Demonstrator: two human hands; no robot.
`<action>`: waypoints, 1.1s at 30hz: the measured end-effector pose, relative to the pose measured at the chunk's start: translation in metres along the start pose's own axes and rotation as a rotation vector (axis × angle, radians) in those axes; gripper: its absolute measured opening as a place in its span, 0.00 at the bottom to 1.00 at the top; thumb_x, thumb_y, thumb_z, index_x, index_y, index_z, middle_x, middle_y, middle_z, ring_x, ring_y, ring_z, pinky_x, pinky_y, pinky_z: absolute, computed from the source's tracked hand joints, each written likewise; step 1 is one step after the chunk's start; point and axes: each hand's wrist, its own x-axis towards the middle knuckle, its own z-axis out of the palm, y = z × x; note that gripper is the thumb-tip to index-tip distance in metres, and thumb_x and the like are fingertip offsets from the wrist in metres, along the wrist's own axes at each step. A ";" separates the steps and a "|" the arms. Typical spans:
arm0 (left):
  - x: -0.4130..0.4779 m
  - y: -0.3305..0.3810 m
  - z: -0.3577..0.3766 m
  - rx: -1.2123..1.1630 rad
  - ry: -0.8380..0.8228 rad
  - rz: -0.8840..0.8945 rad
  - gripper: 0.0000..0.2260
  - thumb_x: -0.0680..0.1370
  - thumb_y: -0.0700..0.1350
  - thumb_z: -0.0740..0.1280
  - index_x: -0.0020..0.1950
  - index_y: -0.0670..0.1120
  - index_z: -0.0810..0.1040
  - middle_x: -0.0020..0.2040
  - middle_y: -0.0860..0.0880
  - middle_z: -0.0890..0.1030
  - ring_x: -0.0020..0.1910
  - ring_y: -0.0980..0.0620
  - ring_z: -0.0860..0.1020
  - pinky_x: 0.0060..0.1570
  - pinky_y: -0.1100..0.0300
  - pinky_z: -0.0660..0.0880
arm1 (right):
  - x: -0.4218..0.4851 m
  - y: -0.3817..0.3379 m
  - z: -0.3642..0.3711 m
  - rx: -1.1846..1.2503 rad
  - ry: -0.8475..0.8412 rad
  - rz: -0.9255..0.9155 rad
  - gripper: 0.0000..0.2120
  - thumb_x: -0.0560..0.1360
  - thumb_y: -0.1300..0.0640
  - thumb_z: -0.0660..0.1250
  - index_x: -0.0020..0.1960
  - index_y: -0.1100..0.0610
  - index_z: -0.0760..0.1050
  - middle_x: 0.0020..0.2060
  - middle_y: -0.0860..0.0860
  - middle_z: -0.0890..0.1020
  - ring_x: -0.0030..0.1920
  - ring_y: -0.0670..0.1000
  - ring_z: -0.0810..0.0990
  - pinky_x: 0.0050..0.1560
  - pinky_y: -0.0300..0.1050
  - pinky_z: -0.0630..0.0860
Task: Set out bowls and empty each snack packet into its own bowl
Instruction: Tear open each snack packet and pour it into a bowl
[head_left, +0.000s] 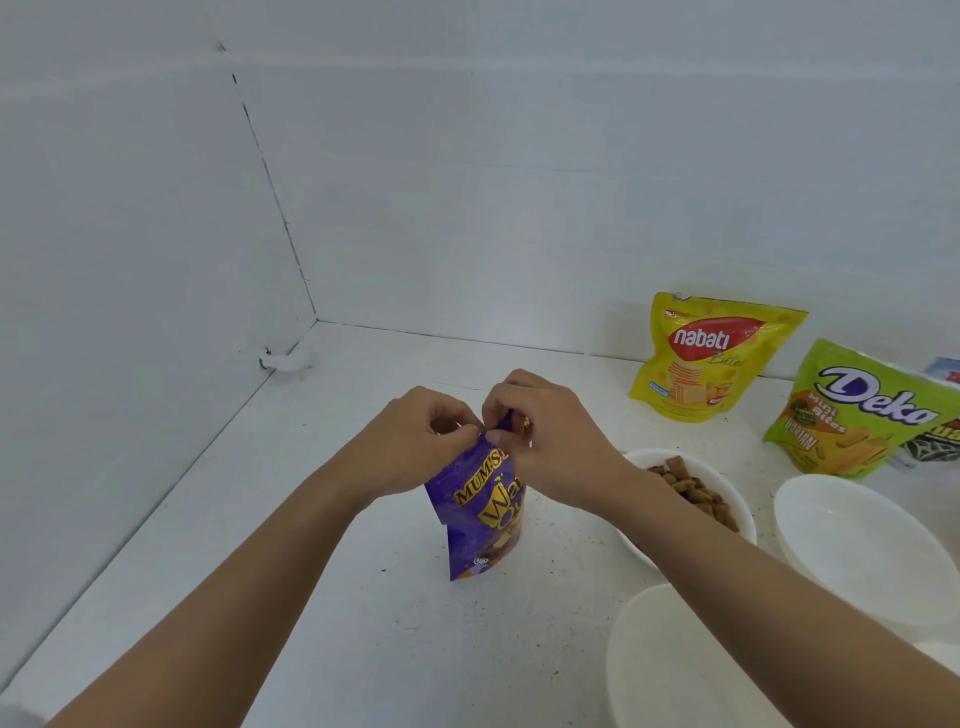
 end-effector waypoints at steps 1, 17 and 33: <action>-0.001 0.000 0.003 -0.001 0.037 -0.007 0.09 0.81 0.44 0.65 0.47 0.49 0.85 0.42 0.50 0.86 0.44 0.50 0.85 0.48 0.47 0.82 | 0.000 0.000 0.000 0.010 0.001 0.004 0.06 0.71 0.65 0.72 0.42 0.56 0.77 0.42 0.47 0.75 0.38 0.45 0.74 0.40 0.44 0.74; -0.008 0.004 0.012 -0.086 0.076 -0.053 0.10 0.81 0.46 0.67 0.44 0.44 0.83 0.40 0.48 0.86 0.37 0.54 0.82 0.38 0.62 0.76 | -0.004 0.007 -0.008 0.179 -0.021 0.011 0.06 0.72 0.65 0.72 0.42 0.55 0.78 0.44 0.46 0.77 0.41 0.47 0.77 0.44 0.48 0.79; 0.000 -0.006 0.015 -0.040 0.152 -0.044 0.10 0.81 0.45 0.67 0.42 0.43 0.80 0.38 0.48 0.84 0.37 0.53 0.81 0.37 0.61 0.76 | -0.011 0.016 -0.008 0.238 -0.102 -0.037 0.06 0.76 0.59 0.71 0.44 0.51 0.77 0.46 0.47 0.76 0.48 0.47 0.78 0.46 0.46 0.80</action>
